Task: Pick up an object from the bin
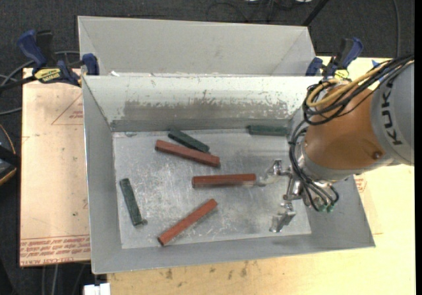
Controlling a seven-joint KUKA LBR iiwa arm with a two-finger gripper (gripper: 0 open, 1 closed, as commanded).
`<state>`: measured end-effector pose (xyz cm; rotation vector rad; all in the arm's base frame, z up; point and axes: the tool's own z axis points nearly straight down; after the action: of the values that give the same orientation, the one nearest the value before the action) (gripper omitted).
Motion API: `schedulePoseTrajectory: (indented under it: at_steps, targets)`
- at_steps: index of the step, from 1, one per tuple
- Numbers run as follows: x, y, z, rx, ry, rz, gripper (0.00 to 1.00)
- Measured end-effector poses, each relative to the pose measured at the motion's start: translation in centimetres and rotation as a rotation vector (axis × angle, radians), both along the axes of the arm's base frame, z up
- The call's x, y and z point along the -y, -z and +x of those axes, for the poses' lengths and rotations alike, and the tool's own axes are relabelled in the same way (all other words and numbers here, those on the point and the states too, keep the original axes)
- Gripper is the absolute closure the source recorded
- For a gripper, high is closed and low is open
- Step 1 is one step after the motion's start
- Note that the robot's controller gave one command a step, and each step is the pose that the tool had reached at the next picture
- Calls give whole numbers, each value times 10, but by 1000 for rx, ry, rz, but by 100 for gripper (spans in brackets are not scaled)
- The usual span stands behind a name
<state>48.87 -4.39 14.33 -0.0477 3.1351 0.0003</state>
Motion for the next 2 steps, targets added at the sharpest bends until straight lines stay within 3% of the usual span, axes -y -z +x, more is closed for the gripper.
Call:
schedulePoseTrajectory:
  at_steps: [1, 2]
  targets:
    - [12, 38, 15, -7, -201, 1, 0]
    - [-8, 52, 28, -4, -376, -3, 0]
